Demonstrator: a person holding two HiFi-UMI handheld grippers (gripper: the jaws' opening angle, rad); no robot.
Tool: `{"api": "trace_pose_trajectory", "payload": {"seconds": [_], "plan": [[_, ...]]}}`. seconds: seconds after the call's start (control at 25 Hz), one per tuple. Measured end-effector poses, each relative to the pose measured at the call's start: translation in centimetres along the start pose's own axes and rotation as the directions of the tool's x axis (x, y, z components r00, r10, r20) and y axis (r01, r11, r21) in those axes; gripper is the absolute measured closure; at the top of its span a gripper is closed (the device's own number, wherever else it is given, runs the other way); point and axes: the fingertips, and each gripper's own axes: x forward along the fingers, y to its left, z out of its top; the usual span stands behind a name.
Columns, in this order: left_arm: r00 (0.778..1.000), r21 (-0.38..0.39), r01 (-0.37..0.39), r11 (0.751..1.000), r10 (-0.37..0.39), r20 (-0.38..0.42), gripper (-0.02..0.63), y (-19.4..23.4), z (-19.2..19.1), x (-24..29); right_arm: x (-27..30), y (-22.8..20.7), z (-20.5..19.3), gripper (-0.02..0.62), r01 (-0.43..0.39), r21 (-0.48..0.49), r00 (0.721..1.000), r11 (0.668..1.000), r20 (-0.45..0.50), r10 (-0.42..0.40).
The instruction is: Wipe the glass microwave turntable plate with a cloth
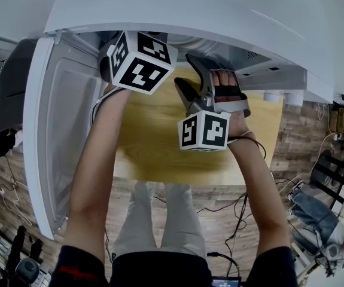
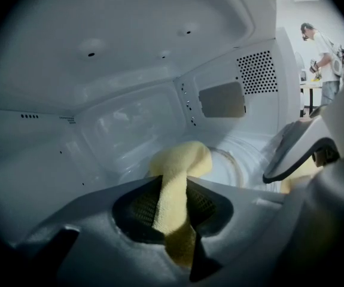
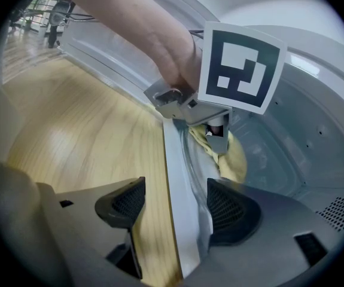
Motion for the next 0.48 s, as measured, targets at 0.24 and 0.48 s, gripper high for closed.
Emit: {"api": "trace_pose_trajectory", "payload": {"seconds": [0.24,0.48], "plan": [[1.0,0.02,0.009,1.0,-0.009,-0.009,0.545,-0.4,0.1,0.3,0.0,0.0,0.0,0.307,0.001,-0.004,1.0,1.0,0.004,-0.001],[1.0,0.036,0.022,0.999,-0.021,-0.006,0.545,-1.1,0.6,0.7,0.0,0.1,0.0,0.307,0.0,-0.007,1.0,1.0,0.007,0.001]]}}
